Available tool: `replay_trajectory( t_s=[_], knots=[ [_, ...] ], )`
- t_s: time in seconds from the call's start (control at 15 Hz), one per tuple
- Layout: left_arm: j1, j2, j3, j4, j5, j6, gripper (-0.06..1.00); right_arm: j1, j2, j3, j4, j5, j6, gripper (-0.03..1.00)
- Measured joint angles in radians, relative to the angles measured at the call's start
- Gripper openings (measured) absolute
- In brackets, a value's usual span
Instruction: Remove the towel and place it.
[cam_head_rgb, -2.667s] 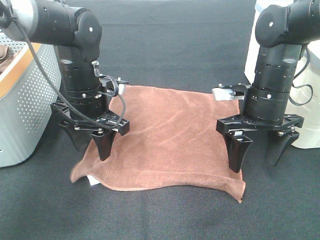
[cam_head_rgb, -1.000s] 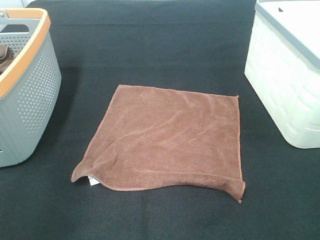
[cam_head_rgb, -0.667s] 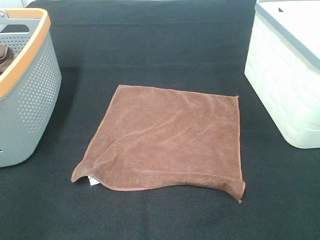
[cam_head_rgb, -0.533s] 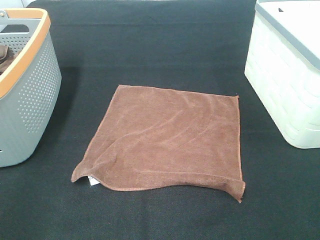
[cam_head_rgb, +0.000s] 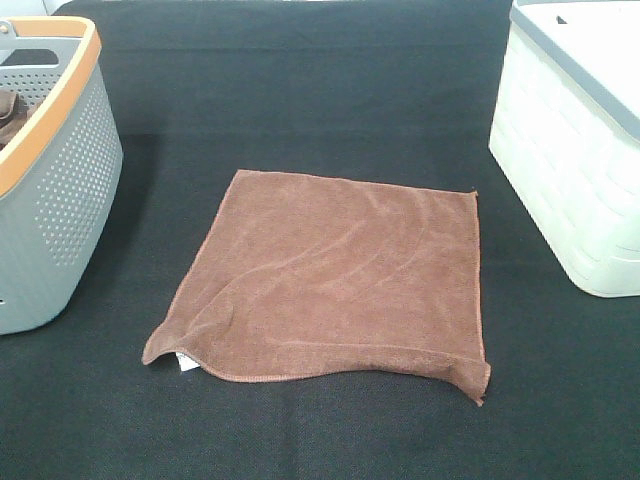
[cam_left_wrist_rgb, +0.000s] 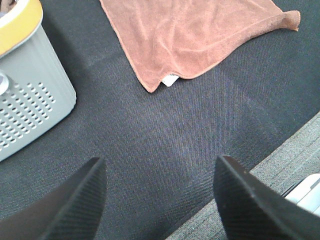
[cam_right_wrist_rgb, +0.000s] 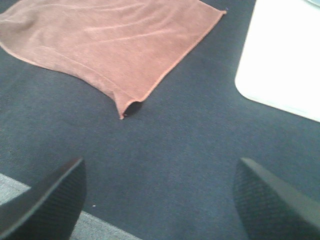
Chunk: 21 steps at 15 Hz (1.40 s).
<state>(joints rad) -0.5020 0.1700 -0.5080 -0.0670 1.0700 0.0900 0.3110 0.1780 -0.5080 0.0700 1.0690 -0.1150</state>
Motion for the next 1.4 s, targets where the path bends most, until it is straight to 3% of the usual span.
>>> replay_trajectory(
  t_s=[0.27,1.13,1.4],
  knots=[
    [0.000,0.000,0.008,-0.001,-0.012,0.015,0.60,0.000,0.000,0.003,-0.036,-0.002,0.058,0.76],
    [0.002,0.000,0.008,-0.001,-0.014,0.018,0.60,0.000,0.000,0.003,-0.036,-0.002,0.061,0.76],
    [0.276,-0.058,0.009,-0.004,-0.015,0.018,0.60,-0.127,-0.035,0.003,-0.036,-0.003,0.061,0.76]
  ],
)
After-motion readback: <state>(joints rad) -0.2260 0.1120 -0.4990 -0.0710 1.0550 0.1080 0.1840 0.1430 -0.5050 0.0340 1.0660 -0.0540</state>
